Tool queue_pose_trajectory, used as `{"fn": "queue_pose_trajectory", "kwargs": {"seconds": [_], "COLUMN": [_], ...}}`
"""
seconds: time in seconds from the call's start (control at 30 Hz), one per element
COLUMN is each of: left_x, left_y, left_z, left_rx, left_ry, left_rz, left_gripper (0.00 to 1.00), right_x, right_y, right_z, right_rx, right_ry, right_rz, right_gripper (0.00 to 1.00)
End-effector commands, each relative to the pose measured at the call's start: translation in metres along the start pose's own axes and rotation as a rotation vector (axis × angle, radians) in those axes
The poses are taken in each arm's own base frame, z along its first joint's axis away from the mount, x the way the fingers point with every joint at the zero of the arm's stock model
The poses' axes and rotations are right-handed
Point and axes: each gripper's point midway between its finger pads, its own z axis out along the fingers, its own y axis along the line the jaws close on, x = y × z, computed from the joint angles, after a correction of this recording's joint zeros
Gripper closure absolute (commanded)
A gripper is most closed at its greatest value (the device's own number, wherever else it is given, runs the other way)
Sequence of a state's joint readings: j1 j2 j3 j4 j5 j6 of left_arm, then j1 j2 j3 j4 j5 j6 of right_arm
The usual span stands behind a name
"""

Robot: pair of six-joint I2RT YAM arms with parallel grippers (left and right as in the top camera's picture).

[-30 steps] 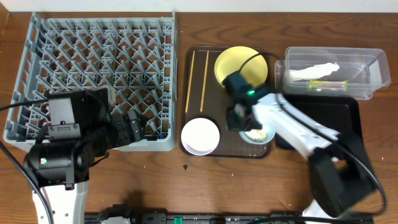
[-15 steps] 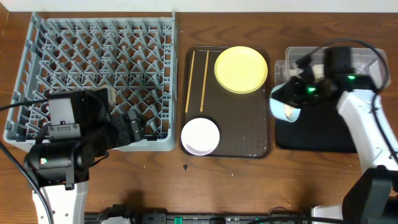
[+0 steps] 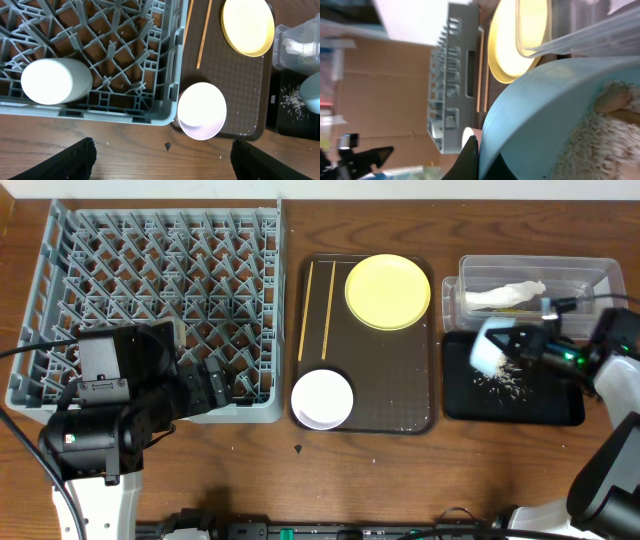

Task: Sort waste into correct bins and load items into the dishwasher
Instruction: 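Tip the blue bowl over the black tray to dump food scraps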

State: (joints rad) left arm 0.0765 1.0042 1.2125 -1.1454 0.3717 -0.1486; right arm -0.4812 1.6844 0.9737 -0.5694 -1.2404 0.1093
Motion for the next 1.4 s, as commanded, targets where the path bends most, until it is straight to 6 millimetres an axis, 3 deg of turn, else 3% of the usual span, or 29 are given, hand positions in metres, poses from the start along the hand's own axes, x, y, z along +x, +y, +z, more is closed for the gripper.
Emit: {"fn": "queue_pose_trajectory", "kwargs": {"seconds": [0.0,0.1,0.33,0.43,0.5,0.6,0.7,0.8,0.83,0.9,0.93,1.0,1.03,1.1,1.13,1.2,1.27,1.33,1.37], "left_x": [-0.004,-0.004,-0.004,-0.004,-0.004,-0.004,-0.004,-0.003,-0.002,-0.002,-0.002,-0.002,-0.002,-0.002,-0.002,-0.002,-0.001,-0.002,-0.002], "left_y": [-0.005,-0.005,-0.005,-0.005,-0.005,-0.005,-0.005,-0.005,-0.005,-0.005,-0.005,-0.005,-0.005,-0.005,-0.005,-0.005,-0.005,-0.005,-0.005], "left_z": [-0.005,-0.005,-0.005,-0.005,-0.005,-0.005,-0.005,-0.005,-0.005,-0.005,-0.005,-0.005,-0.005,-0.005,-0.005,-0.005,-0.005,-0.005,-0.005], "left_rx": [0.015,0.015,0.015,0.015,0.015,0.015,0.015,0.014,0.014,0.013,0.013,0.013,0.013,0.014,0.013,0.013,0.013,0.013,0.013], "left_ry": [-0.014,-0.014,-0.014,-0.014,-0.014,-0.013,-0.013,-0.009,-0.007,-0.007,-0.007,-0.007,-0.007,-0.007,-0.007,-0.006,-0.003,-0.005,-0.005], "left_rz": [0.031,0.031,0.031,0.03,0.031,0.03,0.03,0.029,0.028,0.028,0.028,0.028,0.028,0.028,0.028,0.028,0.027,0.028,0.027], "left_gripper": [0.13,0.13,0.13,0.13,0.13,0.13,0.13,0.13,0.13,0.13,0.13,0.13,0.13,0.13,0.13,0.13,0.13,0.13,0.13], "right_x": [0.002,0.004,0.005,0.006,0.006,0.011,0.008,0.013,0.011,0.007,0.01,0.015,0.016,0.011,0.014,0.021,0.02,0.016,0.018], "right_y": [0.015,0.021,0.014,0.023,0.008,0.019,-0.016,0.026,0.02,-0.019,-0.017,0.025,0.036,0.004,0.0,0.05,0.037,0.001,0.004], "right_z": [-0.013,-0.019,-0.018,-0.019,-0.017,-0.015,-0.011,-0.012,-0.011,-0.009,-0.009,-0.009,-0.01,-0.005,-0.005,-0.012,-0.007,-0.004,-0.004], "right_rx": [-0.143,-0.205,-0.176,-0.228,-0.142,-0.193,0.011,-0.216,-0.177,0.051,0.042,-0.194,-0.25,-0.064,-0.039,-0.32,-0.211,0.006,-0.009], "right_ry": [-0.026,-0.04,-0.04,-0.037,-0.036,-0.022,-0.03,-0.007,-0.01,-0.032,-0.025,0.004,0.007,-0.005,0.002,0.022,0.021,0.005,0.01], "right_rz": [-0.003,-0.043,-0.02,-0.027,0.024,-0.01,0.123,0.002,-0.004,0.091,0.156,0.026,-0.036,0.033,0.141,0.003,-0.021,0.111,0.124], "right_gripper": [0.99,0.99,0.99,0.99,0.99,0.99,0.99,0.99,0.99,0.99,0.99,0.99,0.99,0.99,0.99,0.99,0.99,0.99,0.99]}}
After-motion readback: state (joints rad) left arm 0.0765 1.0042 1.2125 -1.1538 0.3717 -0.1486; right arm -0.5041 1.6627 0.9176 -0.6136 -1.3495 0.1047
